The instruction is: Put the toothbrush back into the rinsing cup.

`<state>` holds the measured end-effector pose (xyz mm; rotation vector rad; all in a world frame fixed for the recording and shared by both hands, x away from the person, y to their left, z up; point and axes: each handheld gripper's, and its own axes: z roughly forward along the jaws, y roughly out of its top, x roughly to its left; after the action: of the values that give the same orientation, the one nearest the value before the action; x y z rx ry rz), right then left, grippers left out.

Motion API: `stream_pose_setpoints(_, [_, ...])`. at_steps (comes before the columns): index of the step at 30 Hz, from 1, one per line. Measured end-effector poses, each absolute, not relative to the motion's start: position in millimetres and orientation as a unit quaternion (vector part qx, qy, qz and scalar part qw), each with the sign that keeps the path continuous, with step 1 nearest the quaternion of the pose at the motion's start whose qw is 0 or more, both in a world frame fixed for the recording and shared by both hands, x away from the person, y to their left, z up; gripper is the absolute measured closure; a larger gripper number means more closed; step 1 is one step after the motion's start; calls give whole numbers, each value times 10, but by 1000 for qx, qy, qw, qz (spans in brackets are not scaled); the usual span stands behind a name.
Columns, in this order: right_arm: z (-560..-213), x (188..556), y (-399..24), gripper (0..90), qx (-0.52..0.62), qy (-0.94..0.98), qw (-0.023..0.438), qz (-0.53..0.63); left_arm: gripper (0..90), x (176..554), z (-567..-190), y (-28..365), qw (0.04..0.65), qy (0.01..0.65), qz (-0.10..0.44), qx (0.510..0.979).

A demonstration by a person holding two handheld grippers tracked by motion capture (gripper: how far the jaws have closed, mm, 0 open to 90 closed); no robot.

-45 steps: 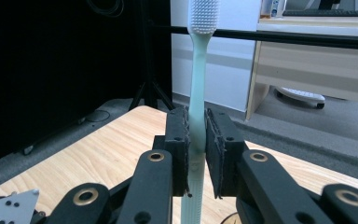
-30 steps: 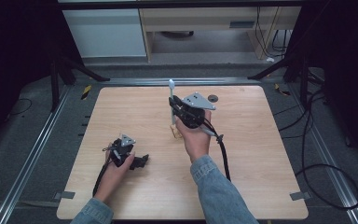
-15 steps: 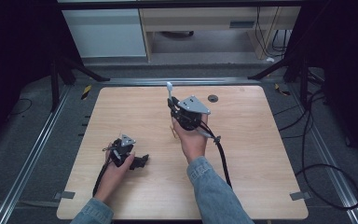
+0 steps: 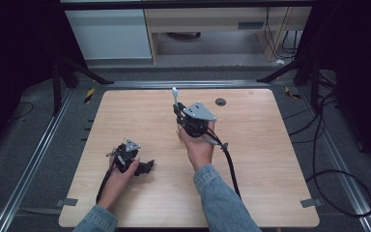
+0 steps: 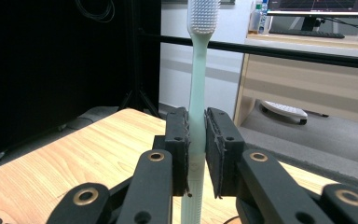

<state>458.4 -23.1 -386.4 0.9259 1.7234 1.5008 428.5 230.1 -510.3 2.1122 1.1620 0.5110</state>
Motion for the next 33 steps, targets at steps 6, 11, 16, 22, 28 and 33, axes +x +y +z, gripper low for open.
stream_pose_setpoints(6, [-3877,4585,-222,795,352,661,331,574,0,4285,-5103,2301,332,445,196,808])
stream_pose_setpoints(11, [-3897,4590,-228,794,352,663,331,572,0,4284,-5103,2301,332,445,195,809])
stream_pose_setpoints(16, [-3909,4598,-235,795,349,664,334,570,0,4284,-5102,2302,332,445,195,809])
stream_pose_setpoints(22, [-3921,4599,-227,795,349,665,334,569,0,4285,-5102,2302,331,444,195,809])
stream_pose_setpoints(28, [-3944,4602,-232,795,351,666,333,567,0,4285,-5102,2302,331,444,195,809])
stream_pose_setpoints(33, [-3970,4600,-236,795,351,668,333,566,0,4285,-5102,2302,331,444,195,809])
